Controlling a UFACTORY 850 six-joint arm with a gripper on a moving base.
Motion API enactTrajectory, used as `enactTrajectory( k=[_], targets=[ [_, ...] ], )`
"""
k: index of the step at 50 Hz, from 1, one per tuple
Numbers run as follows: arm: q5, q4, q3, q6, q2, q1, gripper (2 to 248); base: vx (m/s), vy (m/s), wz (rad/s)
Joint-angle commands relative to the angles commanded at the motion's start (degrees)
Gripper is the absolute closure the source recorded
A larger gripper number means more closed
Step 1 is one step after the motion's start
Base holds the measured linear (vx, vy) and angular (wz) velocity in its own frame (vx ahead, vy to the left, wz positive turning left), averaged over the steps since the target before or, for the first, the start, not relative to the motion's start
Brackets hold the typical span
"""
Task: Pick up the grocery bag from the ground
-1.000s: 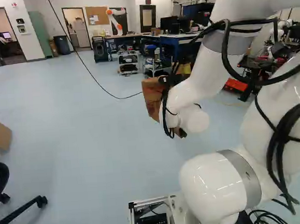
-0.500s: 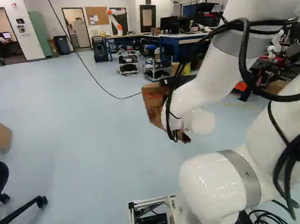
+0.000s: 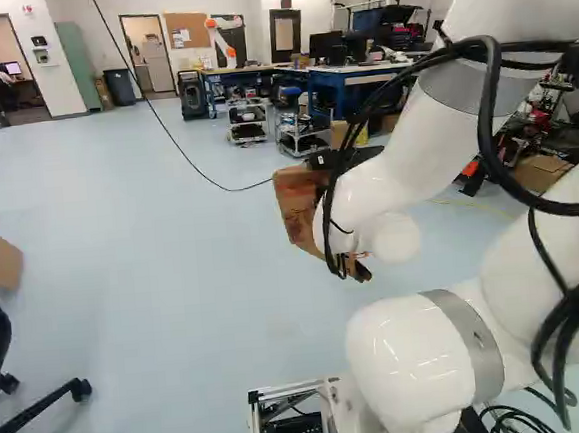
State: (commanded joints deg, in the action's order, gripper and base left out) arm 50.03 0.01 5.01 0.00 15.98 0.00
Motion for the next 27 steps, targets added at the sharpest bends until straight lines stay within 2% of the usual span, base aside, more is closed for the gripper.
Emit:
enactTrajectory(
  k=[27],
  targets=[
    [0.0,0.0,0.0,0.0,0.0,0.0,226,0.0,0.0,0.0]
  ],
)
